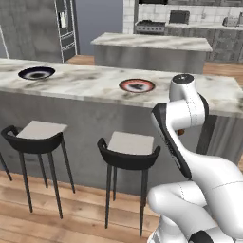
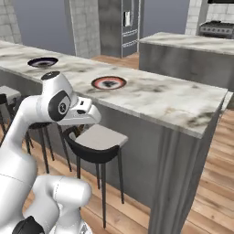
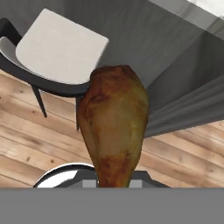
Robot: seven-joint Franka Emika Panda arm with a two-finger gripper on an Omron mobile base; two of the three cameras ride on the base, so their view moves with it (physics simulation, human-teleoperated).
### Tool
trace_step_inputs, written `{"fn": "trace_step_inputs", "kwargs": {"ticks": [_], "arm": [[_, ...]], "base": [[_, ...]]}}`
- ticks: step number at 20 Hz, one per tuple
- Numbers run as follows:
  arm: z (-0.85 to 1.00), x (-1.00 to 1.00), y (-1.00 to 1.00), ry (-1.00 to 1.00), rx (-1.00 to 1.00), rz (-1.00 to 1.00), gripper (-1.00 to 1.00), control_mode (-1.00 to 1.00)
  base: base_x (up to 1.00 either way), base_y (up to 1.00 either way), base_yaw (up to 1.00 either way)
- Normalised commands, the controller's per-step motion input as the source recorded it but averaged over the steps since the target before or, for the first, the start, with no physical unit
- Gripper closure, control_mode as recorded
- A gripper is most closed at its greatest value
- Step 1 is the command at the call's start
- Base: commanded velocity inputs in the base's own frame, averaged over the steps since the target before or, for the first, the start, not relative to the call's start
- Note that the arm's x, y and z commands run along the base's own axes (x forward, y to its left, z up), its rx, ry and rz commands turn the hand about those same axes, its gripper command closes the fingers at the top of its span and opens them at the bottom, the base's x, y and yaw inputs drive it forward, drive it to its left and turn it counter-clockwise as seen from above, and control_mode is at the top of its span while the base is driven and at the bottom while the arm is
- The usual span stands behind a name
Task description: Take the chicken drumsticks from the pan and place one on each plate on the dining counter.
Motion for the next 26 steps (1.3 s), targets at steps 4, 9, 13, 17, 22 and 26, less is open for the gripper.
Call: {"fn": "trace_step_inputs", "kwargs": {"ticks": [4, 9, 13, 17, 22, 26], "arm": [[0.0, 0.0, 0.0, 0.0, 0.0, 0.0, 1.0, 1.0], [0.0, 0.0, 0.0, 0.0, 0.0, 0.0, 1.0, 1.0], [0.0, 0.0, 0.0, 0.0, 0.0, 0.0, 1.0, 1.0], [0.0, 0.0, 0.0, 0.0, 0.0, 0.0, 1.0, 1.0], [0.0, 0.0, 0.0, 0.0, 0.0, 0.0, 1.0, 1.0], [0.0, 0.0, 0.0, 0.0, 0.0, 0.0, 1.0, 1.0]], "base": [[0.61, 0.69, -0.54], [0.57, 0.68, -0.52], [0.61, 0.58, -0.5], [0.59, 0.57, -0.41], [0.59, 0.46, -0.29], [0.37, 0.3, -0.14]]}}
